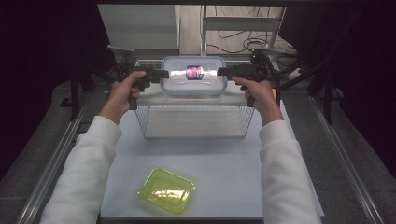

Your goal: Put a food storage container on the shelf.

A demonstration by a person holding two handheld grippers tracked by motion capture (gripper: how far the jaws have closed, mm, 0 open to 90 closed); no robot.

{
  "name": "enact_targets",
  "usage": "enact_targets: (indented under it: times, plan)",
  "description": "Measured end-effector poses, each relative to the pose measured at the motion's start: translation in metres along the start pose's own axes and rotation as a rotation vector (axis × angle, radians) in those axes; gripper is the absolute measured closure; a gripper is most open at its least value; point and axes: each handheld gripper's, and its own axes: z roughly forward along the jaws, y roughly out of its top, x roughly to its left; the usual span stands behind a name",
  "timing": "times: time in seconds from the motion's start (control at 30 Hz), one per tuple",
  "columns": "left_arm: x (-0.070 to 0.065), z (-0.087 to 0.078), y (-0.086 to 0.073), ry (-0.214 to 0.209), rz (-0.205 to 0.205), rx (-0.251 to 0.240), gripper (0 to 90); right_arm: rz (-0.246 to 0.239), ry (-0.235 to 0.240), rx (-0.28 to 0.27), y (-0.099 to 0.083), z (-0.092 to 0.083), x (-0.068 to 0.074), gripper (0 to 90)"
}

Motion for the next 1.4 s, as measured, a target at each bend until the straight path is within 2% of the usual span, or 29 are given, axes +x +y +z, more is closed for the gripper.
enact_targets:
  times: [0.07, 0.1, 0.2, 0.23, 0.37, 0.57, 0.73, 0.87, 0.93, 0.97, 1.0, 1.03, 1.1, 1.17, 1.2, 1.27, 1.3, 1.33, 1.4]
  plan:
    - [0.001, 0.001, 0.001, -0.003, -0.008, -0.001, 51.0, 0.026, -0.005, -0.004, 0.001, 0.002, -0.001, 47.4]
    - [0.002, 0.001, 0.001, -0.004, -0.018, -0.002, 51.0, 0.026, -0.005, -0.004, 0.001, 0.002, -0.001, 47.4]
    - [0.006, 0.004, 0.003, -0.007, -0.052, -0.011, 50.6, 0.074, -0.014, -0.001, 0.003, 0.004, -0.003, 47.3]
    - [0.006, 0.004, 0.003, -0.007, -0.052, -0.011, 50.4, 0.085, -0.016, 0.002, 0.003, 0.004, -0.004, 47.2]
    - [0.010, 0.007, 0.006, -0.011, -0.093, -0.024, 49.8, 0.126, -0.023, -0.007, 0.004, 0.007, -0.007, 46.9]
    - [0.009, 0.009, 0.007, 0.031, -0.097, -0.043, 48.8, 0.162, -0.029, -0.021, 0.004, 0.011, -0.011, 46.3]
    - [0.009, 0.010, 0.006, 0.038, -0.095, -0.056, 48.6, 0.174, -0.033, -0.029, 0.004, 0.012, -0.012, 46.2]
    - [0.008, 0.010, 0.005, 0.047, -0.073, -0.079, 48.6, 0.161, -0.052, -0.052, 0.003, 0.012, -0.010, 43.7]
    - [0.006, 0.011, 0.004, 0.047, -0.058, -0.095, 43.7, 0.151, -0.062, -0.073, 0.002, 0.013, -0.007, 37.3]
    - [0.006, 0.011, 0.004, 0.047, -0.058, -0.095, 41.2, 0.151, -0.062, -0.073, 0.002, 0.013, -0.007, 37.3]
    - [0.004, 0.011, 0.004, 0.053, -0.044, -0.106, 39.9, 0.140, -0.082, -0.095, 0.001, 0.012, -0.003, 34.0]
    - [-0.001, 0.011, 0.003, 0.082, -0.007, -0.122, 38.3, 0.133, -0.098, -0.103, 0.000, 0.011, 0.000, 32.1]
    - [-0.003, 0.010, 0.002, 0.082, 0.004, -0.128, 36.3, 0.123, -0.115, -0.111, -0.001, 0.010, 0.002, 30.2]
    - [-0.005, 0.009, 0.001, 0.089, 0.026, -0.136, 30.9, 0.070, -0.182, -0.134, -0.003, 0.004, 0.010, 26.1]
    - [-0.006, 0.008, 0.000, 0.102, 0.039, -0.142, 30.9, 0.070, -0.182, -0.134, -0.003, 0.004, 0.010, 26.1]
    - [-0.011, 0.003, -0.005, 0.122, 0.091, -0.151, 26.1, 0.021, -0.193, -0.143, -0.005, -0.005, 0.017, 24.5]
    - [-0.011, 0.003, -0.005, 0.122, 0.091, -0.151, 25.5, 0.021, -0.193, -0.143, -0.005, -0.005, 0.017, 24.5]
    - [-0.016, 0.000, -0.008, 0.125, 0.133, -0.151, 25.0, -0.015, -0.200, -0.142, -0.007, -0.013, 0.020, 24.5]
    - [-0.022, -0.005, -0.013, 0.127, 0.177, -0.147, 23.8, -0.060, -0.198, -0.126, -0.010, -0.019, 0.024, 24.6]
